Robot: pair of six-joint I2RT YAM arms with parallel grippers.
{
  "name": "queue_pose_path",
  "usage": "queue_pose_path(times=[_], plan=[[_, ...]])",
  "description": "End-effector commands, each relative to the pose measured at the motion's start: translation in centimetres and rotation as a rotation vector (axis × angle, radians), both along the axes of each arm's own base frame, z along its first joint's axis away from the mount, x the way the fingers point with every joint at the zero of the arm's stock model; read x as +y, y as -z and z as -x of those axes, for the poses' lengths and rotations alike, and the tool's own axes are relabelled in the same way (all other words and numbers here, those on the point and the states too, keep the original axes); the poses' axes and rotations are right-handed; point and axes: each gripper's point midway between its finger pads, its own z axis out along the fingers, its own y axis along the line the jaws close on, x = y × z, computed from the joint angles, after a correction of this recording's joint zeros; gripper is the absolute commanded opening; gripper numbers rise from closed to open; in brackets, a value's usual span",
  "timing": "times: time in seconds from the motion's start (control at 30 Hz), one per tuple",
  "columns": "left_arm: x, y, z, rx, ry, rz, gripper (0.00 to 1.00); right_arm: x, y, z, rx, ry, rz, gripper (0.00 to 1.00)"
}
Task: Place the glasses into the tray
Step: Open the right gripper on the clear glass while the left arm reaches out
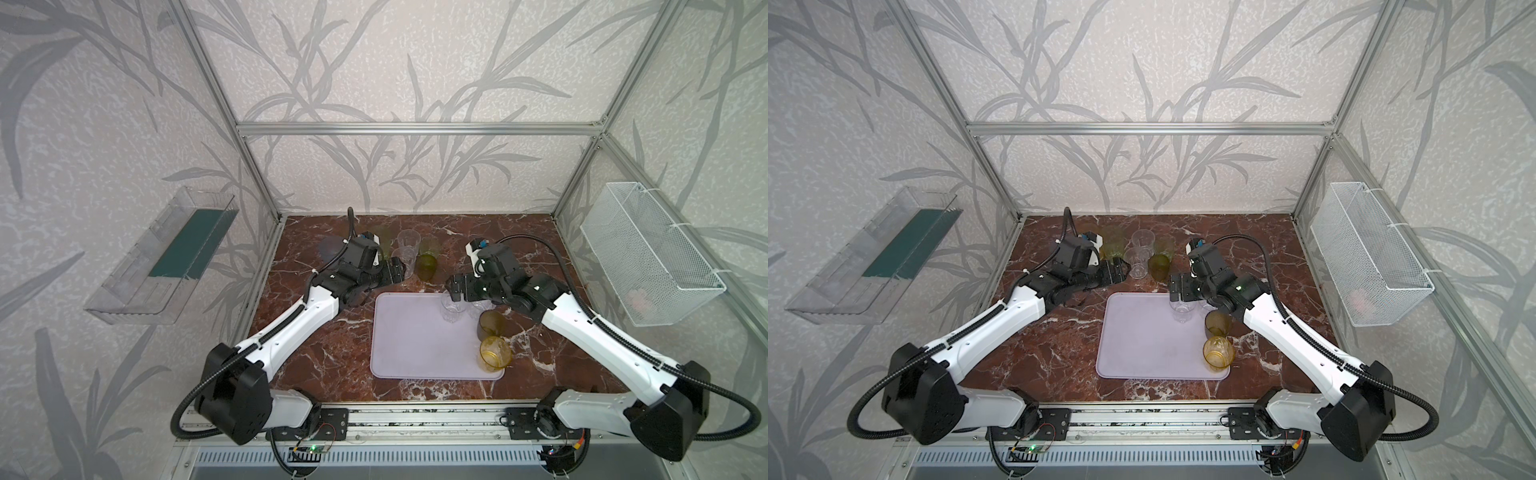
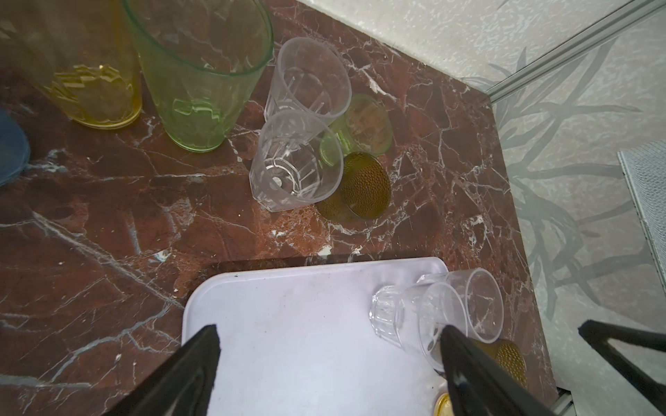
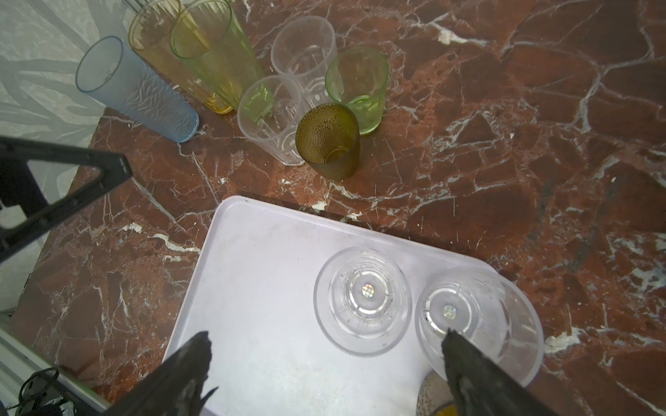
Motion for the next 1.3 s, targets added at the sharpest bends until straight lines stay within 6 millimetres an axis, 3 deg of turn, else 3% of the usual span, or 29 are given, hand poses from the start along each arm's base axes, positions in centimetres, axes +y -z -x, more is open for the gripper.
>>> queue_pose_path(times=[0.0, 0.5, 0.73, 0.87, 1.27], plan=[[-0.3, 1.5, -0.5, 0.068, 0.019, -0.052, 0.84, 0.0, -0.5, 0.8, -0.03, -0.045, -0.051, 0.99], [-7.0, 4.6, -3.1, 0.177, 0.113, -0.102, 0.64, -3.2, 2.3, 4.2, 0.007, -0.015, -0.09, 0.99], [-7.4, 6.4, -4.1, 0.228, 0.077, -0.166, 0.57, -3.8, 2.8, 4.9, -0.001, 0.006, -0.108, 0.99], [-7.5, 6.7, -4.8, 0.222, 0.062, -0.174, 0.52, -4.3, 3.1, 5.2, 0.004, 0.011, -0.092, 0.99], [-8.2, 7.3, -6.9, 0.208, 0.058, -0.219, 0.48, -4.7, 3.6, 5.8, 0.026, 0.014, -0.081, 0.99]])
